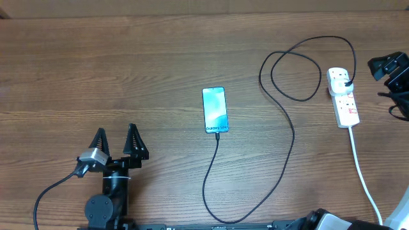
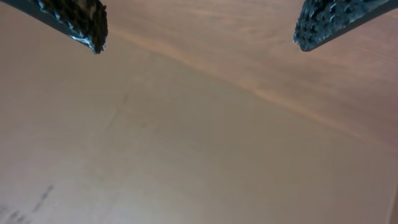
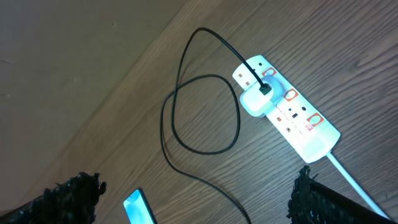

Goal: Plug charger to phone and switch on socket

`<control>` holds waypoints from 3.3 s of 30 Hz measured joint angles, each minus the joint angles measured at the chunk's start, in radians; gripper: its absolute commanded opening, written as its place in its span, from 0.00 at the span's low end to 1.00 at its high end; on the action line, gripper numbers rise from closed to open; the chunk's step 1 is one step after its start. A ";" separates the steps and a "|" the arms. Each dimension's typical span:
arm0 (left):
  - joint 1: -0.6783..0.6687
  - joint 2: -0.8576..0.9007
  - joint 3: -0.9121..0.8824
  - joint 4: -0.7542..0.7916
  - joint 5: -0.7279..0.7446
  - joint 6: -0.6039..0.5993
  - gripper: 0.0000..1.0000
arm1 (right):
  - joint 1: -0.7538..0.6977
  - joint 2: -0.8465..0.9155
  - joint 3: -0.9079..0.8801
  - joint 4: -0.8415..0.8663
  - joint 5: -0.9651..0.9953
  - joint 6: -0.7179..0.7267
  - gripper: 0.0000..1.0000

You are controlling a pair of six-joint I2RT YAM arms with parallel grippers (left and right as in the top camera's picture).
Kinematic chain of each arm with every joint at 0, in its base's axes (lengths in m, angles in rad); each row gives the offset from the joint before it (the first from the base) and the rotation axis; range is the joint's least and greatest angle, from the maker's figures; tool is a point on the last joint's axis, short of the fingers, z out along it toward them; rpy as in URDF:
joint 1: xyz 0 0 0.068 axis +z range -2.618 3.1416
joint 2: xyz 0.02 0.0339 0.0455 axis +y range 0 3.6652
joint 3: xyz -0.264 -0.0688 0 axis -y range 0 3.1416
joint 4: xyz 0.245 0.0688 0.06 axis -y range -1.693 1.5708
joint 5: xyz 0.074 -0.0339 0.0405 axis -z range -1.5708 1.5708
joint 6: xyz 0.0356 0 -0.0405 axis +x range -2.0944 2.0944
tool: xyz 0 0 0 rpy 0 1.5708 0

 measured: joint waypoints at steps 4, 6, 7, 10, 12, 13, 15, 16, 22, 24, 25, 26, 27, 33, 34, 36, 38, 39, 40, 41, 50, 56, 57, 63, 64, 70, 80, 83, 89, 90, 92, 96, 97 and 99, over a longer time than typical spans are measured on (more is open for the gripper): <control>0.019 -0.026 -0.003 -0.116 0.000 0.001 0.99 | 0.000 0.000 0.000 0.000 0.000 0.000 1.00; 0.026 -0.031 -0.003 -0.152 0.000 0.002 1.00 | 0.000 0.000 0.000 0.000 0.000 0.000 1.00; 0.028 -0.032 -0.003 -0.167 0.000 0.006 0.99 | 0.000 0.000 0.000 0.000 0.000 0.000 1.00; 0.033 -0.032 -0.003 -0.196 0.001 0.050 1.00 | 0.000 0.000 0.000 0.000 0.000 0.000 1.00; 0.033 -0.032 -0.003 -0.214 0.004 0.091 1.00 | 0.000 0.000 0.000 0.000 0.000 0.000 1.00; 0.033 -0.032 -0.003 -0.226 0.008 0.115 1.00 | 0.000 0.000 0.000 0.000 0.000 0.000 1.00; 0.033 -0.032 -0.003 -0.244 0.024 0.180 1.00 | 0.000 0.000 0.000 0.000 0.000 0.000 1.00; 0.033 -0.032 -0.003 -0.245 0.031 0.203 0.99 | 0.000 0.000 0.000 0.000 0.000 0.000 1.00; 0.033 -0.032 -0.003 -0.251 0.082 0.404 1.00 | 0.000 0.000 0.000 0.000 0.000 0.000 1.00; 0.033 -0.032 -0.003 -0.252 0.084 0.428 1.00 | 0.000 0.000 0.000 0.000 0.000 0.000 1.00; 0.033 -0.032 -0.003 -0.252 0.084 0.440 1.00 | 0.000 0.000 0.000 0.000 0.000 0.000 1.00; 0.033 -0.032 -0.003 -0.252 0.084 0.446 1.00 | 0.000 0.000 0.000 -0.001 0.000 0.000 1.00; 0.033 -0.032 -0.003 -0.251 0.084 0.449 0.99 | 0.000 0.000 0.000 0.000 0.000 0.000 1.00; 0.033 -0.032 -0.003 -0.251 0.087 0.465 1.00 | 0.000 0.000 0.000 0.000 0.000 0.000 1.00; 0.033 -0.032 -0.003 -0.251 0.087 0.466 1.00 | 0.000 0.000 0.000 0.000 0.000 0.000 1.00; 0.033 -0.032 -0.003 -0.251 0.087 0.467 1.00 | 0.000 0.000 0.000 0.000 0.000 0.000 1.00; 0.033 -0.032 -0.003 -0.251 0.088 0.467 1.00 | 0.000 0.000 0.000 0.000 0.000 0.000 1.00; 0.033 -0.032 -0.003 -0.251 0.089 0.467 0.99 | 0.000 0.000 0.000 0.000 0.000 0.000 1.00; 0.033 -0.032 -0.003 -0.251 0.090 0.467 1.00 | 0.000 0.000 0.000 0.000 0.000 0.000 1.00; 0.033 -0.032 -0.003 -0.251 0.090 0.467 1.00 | 0.000 0.000 0.000 0.000 0.000 0.000 1.00; 0.033 -0.032 -0.003 -0.251 0.090 0.467 1.00 | 0.000 0.000 0.000 0.000 0.000 0.000 1.00; 0.033 -0.032 -0.003 -0.251 0.090 0.467 1.00 | 0.000 0.000 0.000 0.000 0.000 0.000 1.00; 0.033 -0.032 -0.003 -0.251 0.090 0.467 0.99 | 0.000 0.000 0.000 0.000 0.000 0.000 1.00; 0.033 -0.032 -0.003 -0.251 0.090 0.467 0.99 | 0.000 0.000 0.000 0.000 0.000 0.000 1.00; 0.033 -0.032 -0.003 -0.251 0.090 0.467 1.00 | 0.000 0.000 0.000 -0.001 0.000 0.000 1.00; 0.033 -0.032 -0.003 -0.251 0.090 0.467 0.99 | 0.000 0.000 0.000 0.000 0.000 0.000 1.00; 0.033 -0.032 -0.003 -0.251 0.090 0.467 1.00 | 0.002 0.000 0.000 0.019 0.023 0.000 1.00; 0.033 -0.032 -0.003 -0.251 0.090 0.467 1.00 | 0.014 0.000 0.000 0.076 0.036 0.000 1.00; 0.033 -0.032 -0.003 -0.251 0.090 0.467 1.00 | 0.114 -0.035 -0.081 0.254 0.074 0.001 1.00; 0.033 -0.032 -0.003 -0.251 0.090 0.467 1.00 | 0.138 -0.053 -0.114 0.295 0.084 0.000 1.00; 0.033 -0.032 -0.003 -0.251 0.090 0.467 1.00 | 0.195 -0.102 -0.202 0.409 0.106 0.002 1.00; 0.033 -0.032 -0.003 -0.251 0.090 0.467 0.99 | 0.280 -0.211 -0.407 0.666 0.131 0.001 1.00; 0.033 -0.032 -0.003 -0.251 0.090 0.467 1.00 | 0.296 -0.238 -0.463 0.728 0.133 0.000 1.00; 0.033 -0.032 -0.003 -0.251 0.090 0.467 0.99 | 0.323 -0.296 -0.598 0.870 0.141 0.001 1.00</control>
